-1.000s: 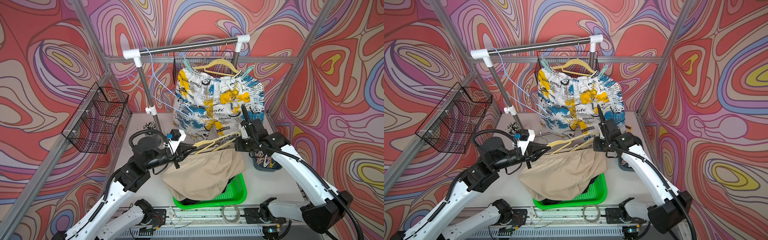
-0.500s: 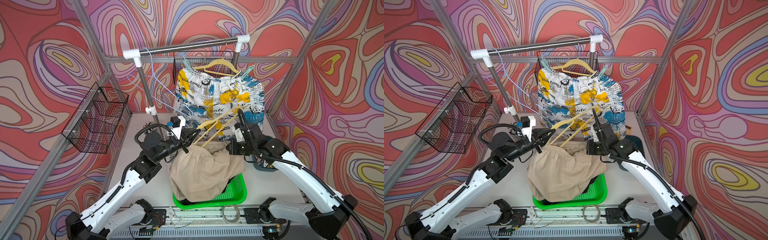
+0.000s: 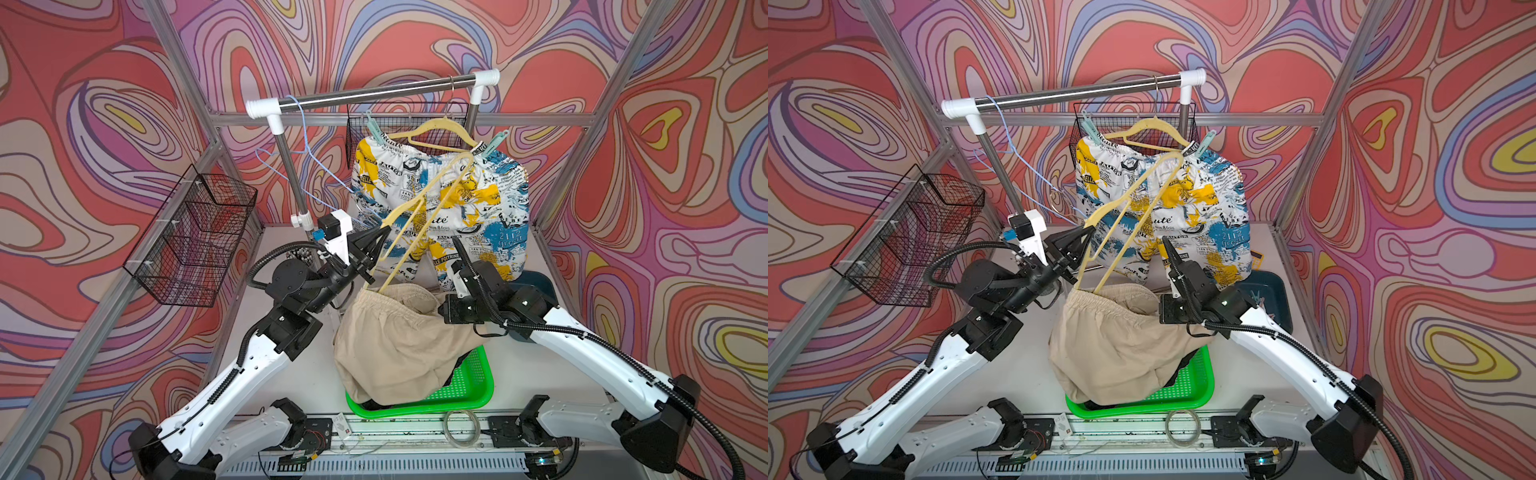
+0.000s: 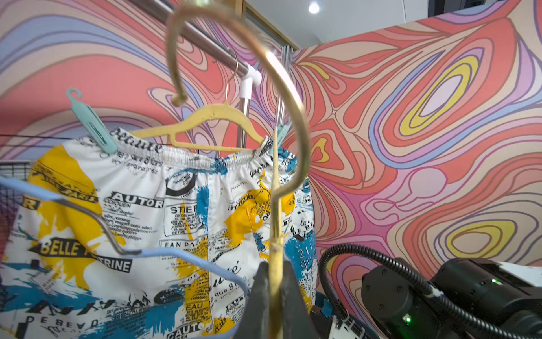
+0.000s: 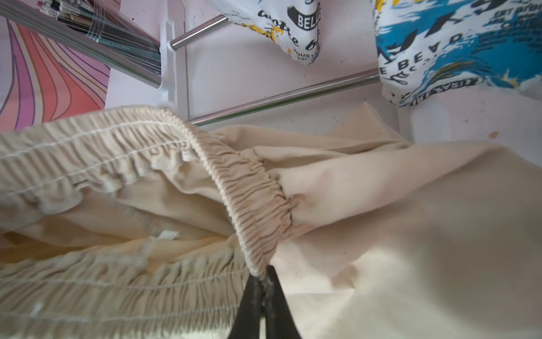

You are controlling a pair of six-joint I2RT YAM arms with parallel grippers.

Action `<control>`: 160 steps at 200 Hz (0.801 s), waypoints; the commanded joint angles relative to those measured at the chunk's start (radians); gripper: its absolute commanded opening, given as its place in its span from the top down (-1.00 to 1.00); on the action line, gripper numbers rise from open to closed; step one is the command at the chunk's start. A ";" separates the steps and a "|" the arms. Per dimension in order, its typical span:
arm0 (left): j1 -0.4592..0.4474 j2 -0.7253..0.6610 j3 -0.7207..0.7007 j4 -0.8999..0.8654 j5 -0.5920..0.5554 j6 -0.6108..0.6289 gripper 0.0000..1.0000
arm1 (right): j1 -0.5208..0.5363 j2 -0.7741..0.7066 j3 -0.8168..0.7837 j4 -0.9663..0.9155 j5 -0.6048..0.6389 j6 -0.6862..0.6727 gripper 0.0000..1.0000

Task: Remove the clothespins securing shorts to the hanger
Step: Remove the shorts from the hanger.

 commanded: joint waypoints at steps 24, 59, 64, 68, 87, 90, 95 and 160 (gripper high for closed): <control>-0.004 -0.078 0.066 0.013 -0.067 0.092 1.00 | 0.005 -0.001 0.005 -0.009 0.018 -0.004 1.00; -0.003 -0.056 0.070 0.031 -0.067 0.105 1.00 | 0.012 0.011 -0.004 0.018 -0.080 -0.015 1.00; -0.003 -0.047 0.067 0.043 -0.065 0.096 1.00 | 0.019 0.009 -0.013 0.041 -0.101 -0.009 1.00; -0.004 -0.039 0.065 0.057 -0.062 0.089 1.00 | 0.027 0.009 -0.018 0.056 -0.113 -0.005 1.00; -0.003 0.007 0.052 0.109 -0.046 0.052 1.00 | 0.079 0.020 -0.027 0.092 -0.122 0.006 1.00; -0.003 0.016 0.049 0.121 -0.043 0.047 1.00 | 0.085 0.024 -0.029 0.095 -0.123 0.007 1.00; -0.003 0.029 0.046 0.137 -0.041 0.039 1.00 | 0.097 0.033 -0.033 0.102 -0.126 0.009 1.00; -0.003 0.164 0.085 0.287 -0.027 -0.008 1.00 | 0.192 0.096 -0.117 0.135 -0.108 0.038 1.00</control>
